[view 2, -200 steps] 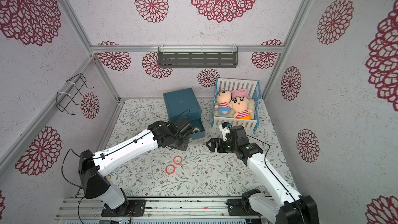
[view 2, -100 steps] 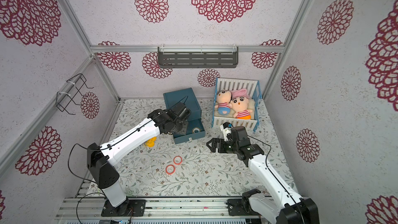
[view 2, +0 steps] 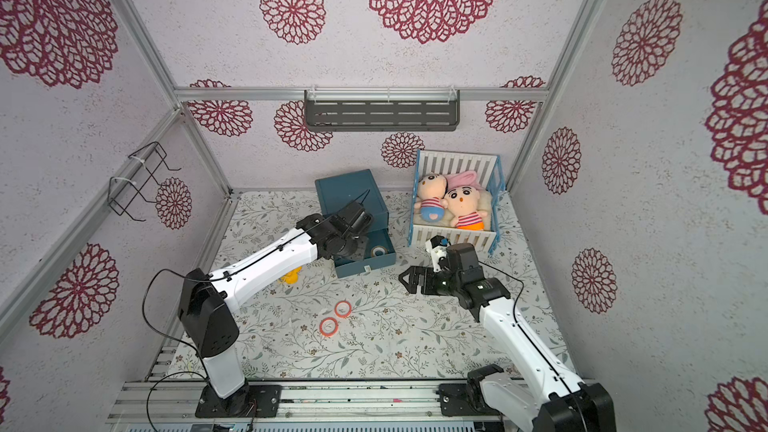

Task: Place the transparent tape into the drawer according to color
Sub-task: Place the tape in the drawer.

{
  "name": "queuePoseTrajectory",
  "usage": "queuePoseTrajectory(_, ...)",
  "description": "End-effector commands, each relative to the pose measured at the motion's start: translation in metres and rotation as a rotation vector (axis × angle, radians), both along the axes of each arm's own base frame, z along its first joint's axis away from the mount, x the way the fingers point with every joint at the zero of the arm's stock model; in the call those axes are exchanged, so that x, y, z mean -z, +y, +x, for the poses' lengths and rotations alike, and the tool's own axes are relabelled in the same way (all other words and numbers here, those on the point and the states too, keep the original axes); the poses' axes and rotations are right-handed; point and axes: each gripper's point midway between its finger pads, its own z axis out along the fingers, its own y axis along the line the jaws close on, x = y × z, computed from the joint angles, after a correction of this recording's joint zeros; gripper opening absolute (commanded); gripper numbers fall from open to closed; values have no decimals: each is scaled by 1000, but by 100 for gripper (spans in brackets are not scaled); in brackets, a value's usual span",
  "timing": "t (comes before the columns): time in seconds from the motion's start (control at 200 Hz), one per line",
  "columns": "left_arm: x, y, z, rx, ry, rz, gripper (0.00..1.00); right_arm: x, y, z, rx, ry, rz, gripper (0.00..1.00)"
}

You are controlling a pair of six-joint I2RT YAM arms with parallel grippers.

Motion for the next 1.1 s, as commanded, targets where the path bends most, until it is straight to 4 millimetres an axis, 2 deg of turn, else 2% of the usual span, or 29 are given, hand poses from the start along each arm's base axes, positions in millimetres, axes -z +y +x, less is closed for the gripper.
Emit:
queuePoseTrajectory(0.0,1,-2,7,-5,-30,-12,42,-10,1,4,-7,-47,20,99)
queuePoseTrajectory(0.07,0,-1,7,-9,-33,-13,58,-9,0,4,-5,-45,11,99)
queuePoseTrajectory(0.195,-4,0,6,-14,-40,-22,76,-8,-1,4,-6,-50,-1,99)
queuePoseTrajectory(0.31,-12,2,3,-13,-54,-34,87,-9,-2,4,-9,-57,-7,99)
queuePoseTrajectory(0.425,-29,3,-1,-16,-83,-67,94,-11,-1,5,-9,-66,-16,99)
queuePoseTrajectory(0.555,-50,6,-5,-15,-116,-116,100,-13,3,6,-16,-76,-34,99)
queuePoseTrajectory(0.796,-86,22,-10,-32,-186,-133,97,-16,18,9,-40,-97,-75,99)
queuePoseTrajectory(1.096,-98,62,10,-139,-229,-141,97,-17,41,10,-73,-115,-106,99)
